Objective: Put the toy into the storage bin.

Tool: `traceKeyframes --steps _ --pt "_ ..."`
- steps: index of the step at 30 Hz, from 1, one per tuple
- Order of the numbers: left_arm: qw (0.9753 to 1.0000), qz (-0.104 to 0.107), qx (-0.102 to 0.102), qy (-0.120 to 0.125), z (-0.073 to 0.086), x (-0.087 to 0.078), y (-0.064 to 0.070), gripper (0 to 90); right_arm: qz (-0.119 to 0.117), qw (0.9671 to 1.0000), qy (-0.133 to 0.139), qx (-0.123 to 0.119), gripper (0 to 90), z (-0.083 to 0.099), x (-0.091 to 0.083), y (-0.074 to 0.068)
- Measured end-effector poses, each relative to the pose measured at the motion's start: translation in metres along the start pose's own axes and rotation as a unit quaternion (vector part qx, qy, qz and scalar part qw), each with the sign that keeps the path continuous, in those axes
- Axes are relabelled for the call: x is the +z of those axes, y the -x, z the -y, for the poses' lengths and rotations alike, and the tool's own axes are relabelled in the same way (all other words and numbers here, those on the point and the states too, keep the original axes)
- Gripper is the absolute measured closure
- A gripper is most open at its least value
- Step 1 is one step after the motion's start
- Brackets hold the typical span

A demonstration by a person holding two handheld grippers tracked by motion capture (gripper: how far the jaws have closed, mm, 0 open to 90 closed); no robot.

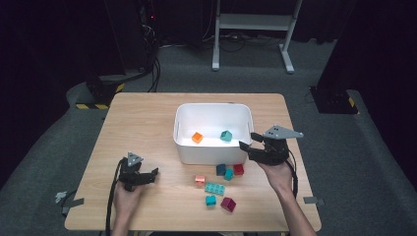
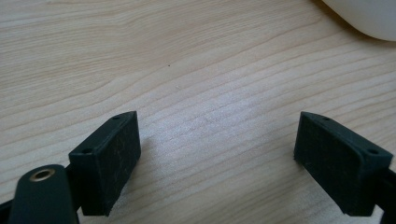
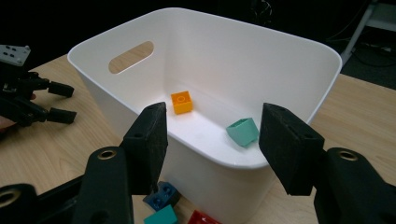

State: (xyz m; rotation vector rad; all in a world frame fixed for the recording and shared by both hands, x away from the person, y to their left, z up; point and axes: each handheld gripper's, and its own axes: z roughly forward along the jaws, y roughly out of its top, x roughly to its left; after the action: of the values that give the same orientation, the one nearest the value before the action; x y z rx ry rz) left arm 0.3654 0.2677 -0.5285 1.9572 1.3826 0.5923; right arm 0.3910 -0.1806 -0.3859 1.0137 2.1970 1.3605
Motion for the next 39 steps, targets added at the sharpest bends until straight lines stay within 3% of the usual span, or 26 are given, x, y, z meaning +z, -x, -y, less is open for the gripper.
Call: traceKeyframes --steps 8,17,25,39 --pt "1.0 0.0 0.0 0.0 0.0 0.0 0.0 14.7 0.006 1.0 0.002 0.007 43.2 0.019 -0.006 -0.004" --pt "1.0 0.0 0.0 0.0 0.0 0.0 0.0 14.8 0.018 0.9995 -0.019 0.016 42.7 0.047 0.001 -0.009" --pt "1.0 0.0 0.0 0.0 0.0 0.0 0.0 14.8 0.028 0.9982 -0.038 0.036 42.5 0.07 0.011 -0.009" --pt "1.0 0.0 0.001 0.0 0.0 0.0 0.0 14.8 0.039 0.9951 -0.078 0.048 42.4 0.098 0.037 -0.008"
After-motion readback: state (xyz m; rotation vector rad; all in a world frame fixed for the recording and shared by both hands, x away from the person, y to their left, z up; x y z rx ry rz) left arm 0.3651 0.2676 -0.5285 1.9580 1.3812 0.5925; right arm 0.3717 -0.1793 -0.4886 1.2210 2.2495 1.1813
